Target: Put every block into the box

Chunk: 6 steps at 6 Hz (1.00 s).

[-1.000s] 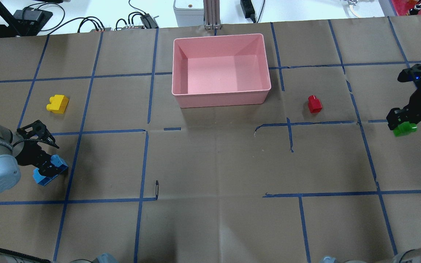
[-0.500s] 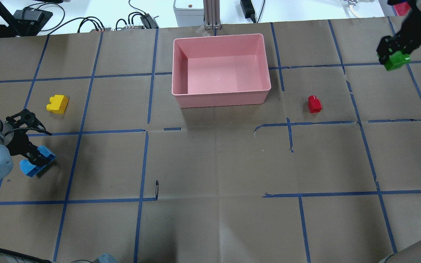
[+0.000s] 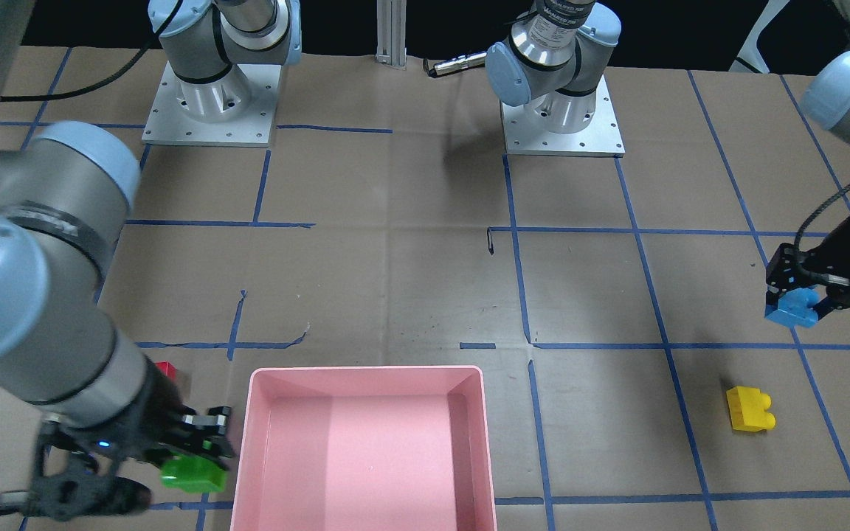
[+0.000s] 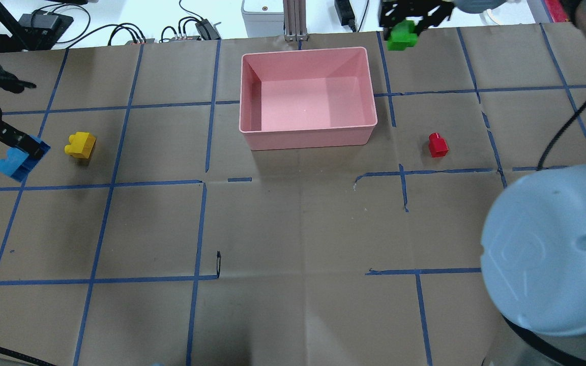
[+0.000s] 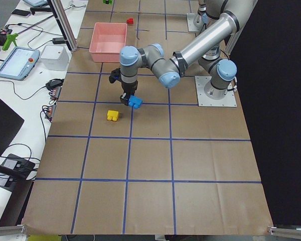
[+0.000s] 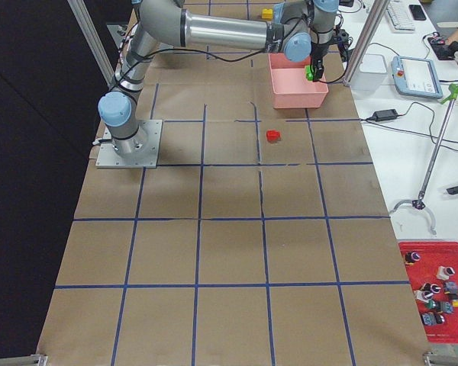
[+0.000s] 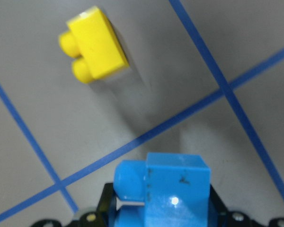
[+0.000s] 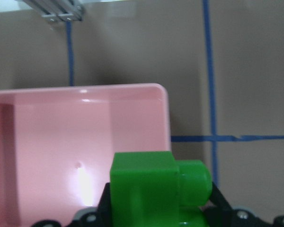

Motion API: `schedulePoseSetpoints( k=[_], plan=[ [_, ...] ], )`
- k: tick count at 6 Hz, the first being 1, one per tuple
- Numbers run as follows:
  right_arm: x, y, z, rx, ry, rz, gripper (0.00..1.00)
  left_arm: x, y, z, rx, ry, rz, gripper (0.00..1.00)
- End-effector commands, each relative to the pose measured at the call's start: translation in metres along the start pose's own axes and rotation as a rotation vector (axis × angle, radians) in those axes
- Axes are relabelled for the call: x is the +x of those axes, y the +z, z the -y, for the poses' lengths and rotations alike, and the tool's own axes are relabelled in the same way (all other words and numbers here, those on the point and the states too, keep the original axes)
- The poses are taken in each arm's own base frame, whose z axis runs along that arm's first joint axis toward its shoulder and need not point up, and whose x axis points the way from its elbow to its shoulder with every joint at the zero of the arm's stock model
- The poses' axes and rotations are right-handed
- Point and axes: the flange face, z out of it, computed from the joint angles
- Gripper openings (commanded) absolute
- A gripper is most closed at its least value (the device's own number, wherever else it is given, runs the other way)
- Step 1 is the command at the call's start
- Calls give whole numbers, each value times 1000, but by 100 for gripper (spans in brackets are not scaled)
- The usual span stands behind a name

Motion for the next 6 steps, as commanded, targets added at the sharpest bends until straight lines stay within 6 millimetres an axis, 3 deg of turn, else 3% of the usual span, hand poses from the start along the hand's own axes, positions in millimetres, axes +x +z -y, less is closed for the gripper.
schedulePoseSetpoints(
  k=[1,2,3,5,6],
  plan=[
    [-90,71,-17,-28,117,51,5,21,-61,69,-40,-197,-43,8],
    [-93,81,-24,-58,117,40,7,46,-63,114,-36,-268,-49,8],
    [-91,86,-25,-54,115,31,99,81,-62,160,-41,-329,-59,8],
    [-78,72,-19,-35,113,26,100,159,-68,223,-27,-476,-99,8],
    [-28,66,0,-21,61,15,100,208,-65,246,-26,-530,-116,8]
  ],
)
